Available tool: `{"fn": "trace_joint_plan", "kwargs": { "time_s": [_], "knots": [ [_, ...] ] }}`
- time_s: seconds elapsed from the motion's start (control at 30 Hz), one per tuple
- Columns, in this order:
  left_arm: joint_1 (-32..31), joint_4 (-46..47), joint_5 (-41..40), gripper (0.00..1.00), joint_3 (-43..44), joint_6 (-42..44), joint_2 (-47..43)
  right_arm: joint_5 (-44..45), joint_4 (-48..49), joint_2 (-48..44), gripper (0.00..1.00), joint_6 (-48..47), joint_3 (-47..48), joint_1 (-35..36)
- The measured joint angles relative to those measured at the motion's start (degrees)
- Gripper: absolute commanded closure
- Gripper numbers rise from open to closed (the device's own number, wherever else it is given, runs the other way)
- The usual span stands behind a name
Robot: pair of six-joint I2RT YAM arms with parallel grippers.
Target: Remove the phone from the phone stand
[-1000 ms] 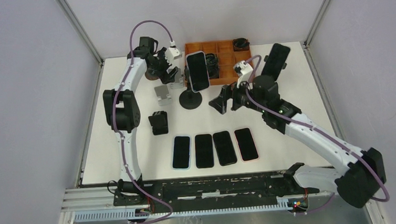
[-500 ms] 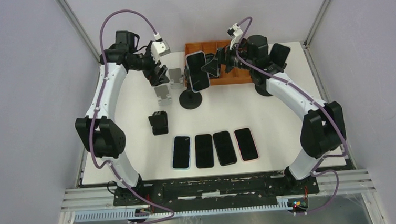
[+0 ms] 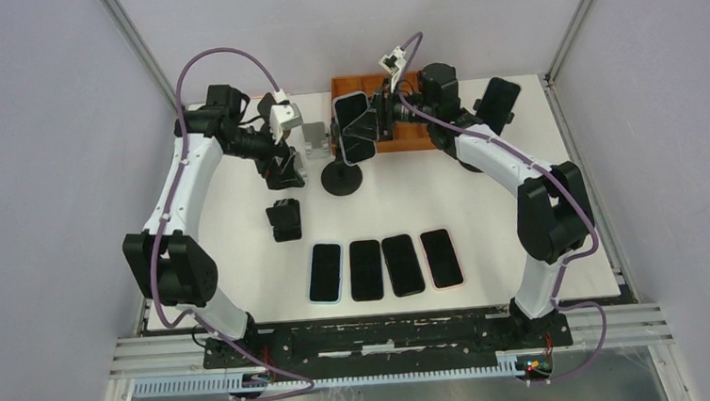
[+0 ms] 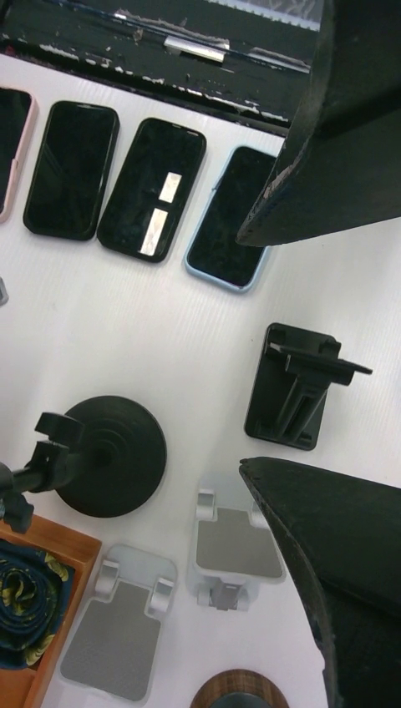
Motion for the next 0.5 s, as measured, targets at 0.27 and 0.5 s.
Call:
{"fn": "trace_joint_plan", "kwargs": {
  "time_s": [0.27,0.5],
  "knots": [
    [-0.02,3.37,0.33,0.00,-4.04,-5.86,-3.41,0.39,2.21,-2.27,0.77,3.04,-3.87,0.94],
    [-0.57,6.10,0.52,0.00,-9.44,-8.98,-7.04,3.37,2.29,-6.12,0.35,3.10,-7.85,0.87]
  ]
}}
